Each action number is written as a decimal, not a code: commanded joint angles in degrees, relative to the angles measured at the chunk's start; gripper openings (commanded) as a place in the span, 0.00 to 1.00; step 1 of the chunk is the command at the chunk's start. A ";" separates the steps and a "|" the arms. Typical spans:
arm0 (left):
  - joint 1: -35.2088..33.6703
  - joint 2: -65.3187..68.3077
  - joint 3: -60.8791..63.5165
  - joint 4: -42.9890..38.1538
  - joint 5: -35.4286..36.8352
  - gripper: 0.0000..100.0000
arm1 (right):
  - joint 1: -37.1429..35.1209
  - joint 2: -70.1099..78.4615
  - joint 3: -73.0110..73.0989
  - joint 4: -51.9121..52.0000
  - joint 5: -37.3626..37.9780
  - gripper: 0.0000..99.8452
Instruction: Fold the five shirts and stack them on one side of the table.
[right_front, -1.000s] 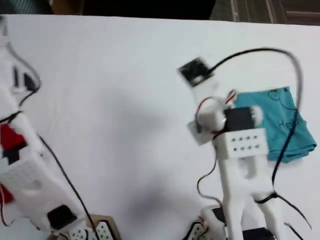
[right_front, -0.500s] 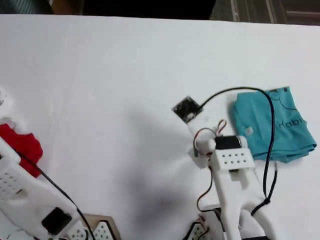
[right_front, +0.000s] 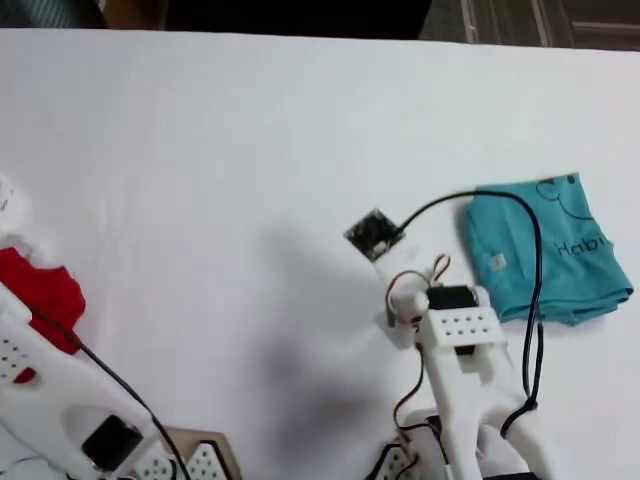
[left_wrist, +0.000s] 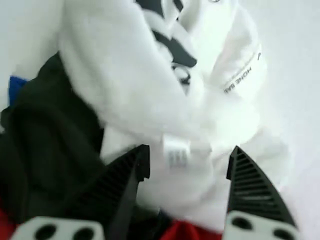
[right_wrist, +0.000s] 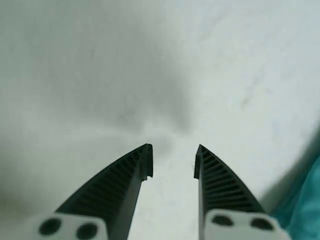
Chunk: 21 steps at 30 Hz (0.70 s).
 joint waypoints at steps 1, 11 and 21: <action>0.97 2.29 -2.42 -8.97 -0.53 0.27 | 0.40 -2.15 -0.26 2.07 0.09 0.14; 3.96 1.58 -2.42 -5.63 15.82 0.01 | 0.31 -2.15 -0.26 2.68 0.09 0.14; 36.04 -13.80 -2.42 17.49 19.60 0.03 | 0.75 -2.24 -0.53 2.15 0.09 0.14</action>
